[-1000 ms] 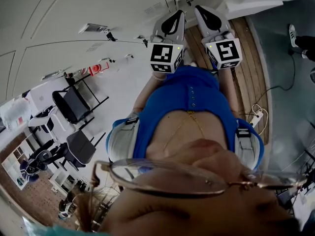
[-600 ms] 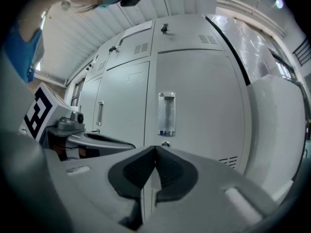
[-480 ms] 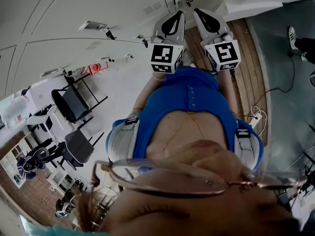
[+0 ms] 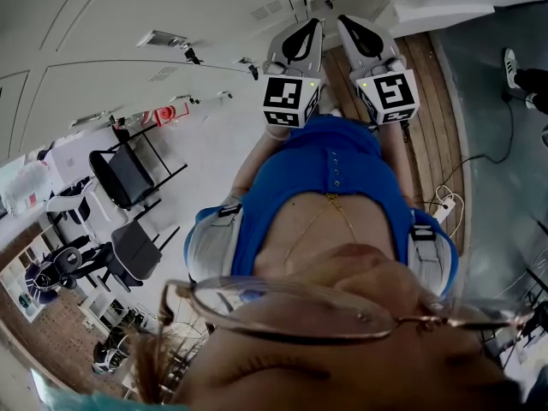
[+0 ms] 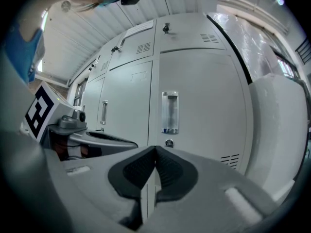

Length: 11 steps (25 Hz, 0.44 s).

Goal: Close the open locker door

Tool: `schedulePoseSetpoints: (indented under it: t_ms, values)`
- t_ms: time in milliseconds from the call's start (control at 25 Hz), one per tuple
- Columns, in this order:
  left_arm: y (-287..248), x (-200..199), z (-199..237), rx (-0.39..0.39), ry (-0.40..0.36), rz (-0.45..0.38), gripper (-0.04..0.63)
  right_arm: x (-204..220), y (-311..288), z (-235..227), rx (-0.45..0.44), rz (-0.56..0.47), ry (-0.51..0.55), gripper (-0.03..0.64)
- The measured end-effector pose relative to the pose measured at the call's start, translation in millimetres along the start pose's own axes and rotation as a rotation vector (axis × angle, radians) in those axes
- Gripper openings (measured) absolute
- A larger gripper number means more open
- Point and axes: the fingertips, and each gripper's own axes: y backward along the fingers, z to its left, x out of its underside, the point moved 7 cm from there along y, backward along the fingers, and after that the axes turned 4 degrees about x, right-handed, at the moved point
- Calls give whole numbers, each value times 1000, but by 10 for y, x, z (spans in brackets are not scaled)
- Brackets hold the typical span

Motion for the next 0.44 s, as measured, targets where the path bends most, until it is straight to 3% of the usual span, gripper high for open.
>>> schedulePoseSetpoints:
  t_ms: [440]
  values:
    - [46,-13,-98,3,-7,-3,-5,2,83,30,-13,6,6,3]
